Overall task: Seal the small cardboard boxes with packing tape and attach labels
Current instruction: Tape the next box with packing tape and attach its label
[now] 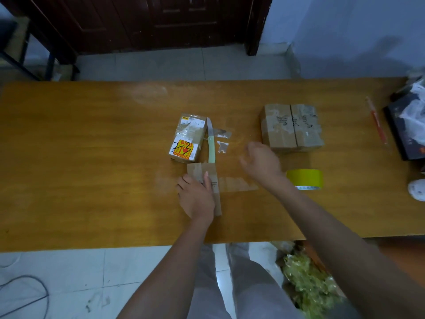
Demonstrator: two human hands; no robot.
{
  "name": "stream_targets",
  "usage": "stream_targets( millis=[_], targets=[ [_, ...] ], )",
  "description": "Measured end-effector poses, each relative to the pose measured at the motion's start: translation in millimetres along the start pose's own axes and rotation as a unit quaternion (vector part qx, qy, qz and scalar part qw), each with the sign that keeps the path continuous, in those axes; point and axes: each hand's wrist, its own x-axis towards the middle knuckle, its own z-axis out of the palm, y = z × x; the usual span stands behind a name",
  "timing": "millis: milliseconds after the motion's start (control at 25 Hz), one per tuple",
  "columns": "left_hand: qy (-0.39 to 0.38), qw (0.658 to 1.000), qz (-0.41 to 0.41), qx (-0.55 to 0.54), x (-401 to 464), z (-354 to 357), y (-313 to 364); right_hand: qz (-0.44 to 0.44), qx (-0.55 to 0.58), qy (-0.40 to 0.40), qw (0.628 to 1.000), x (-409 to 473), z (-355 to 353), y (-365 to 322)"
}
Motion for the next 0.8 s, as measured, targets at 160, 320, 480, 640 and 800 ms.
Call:
stream_targets(
  millis=[160, 320, 480, 640, 800],
  targets=[
    [0.000, 1.000, 0.002, 0.003, 0.1, 1.8, -0.4, 0.075, 0.055, -0.054, 0.994, 53.3, 44.7, -61.1],
    [0.003, 1.000, 0.005, 0.002, 2.5, 1.9, -1.5, 0.112, 0.014, -0.034, 0.993, 85.6, 72.4, -75.4],
    [0.000, 1.000, 0.011, -0.008, 2.9, 1.1, -1.3, 0.137, 0.054, -0.012, 0.989, 92.4, 72.7, -65.4],
    [-0.020, 1.000, 0.013, -0.009, 4.4, 0.5, -3.3, 0.116, 0.131, 0.060, 0.983, 67.9, 41.9, -41.1],
    [-0.042, 0.999, -0.004, -0.034, 8.7, -2.9, -2.0, 0.120, 0.191, 0.066, 0.972, -5.2, 46.7, -16.9]
  ],
)
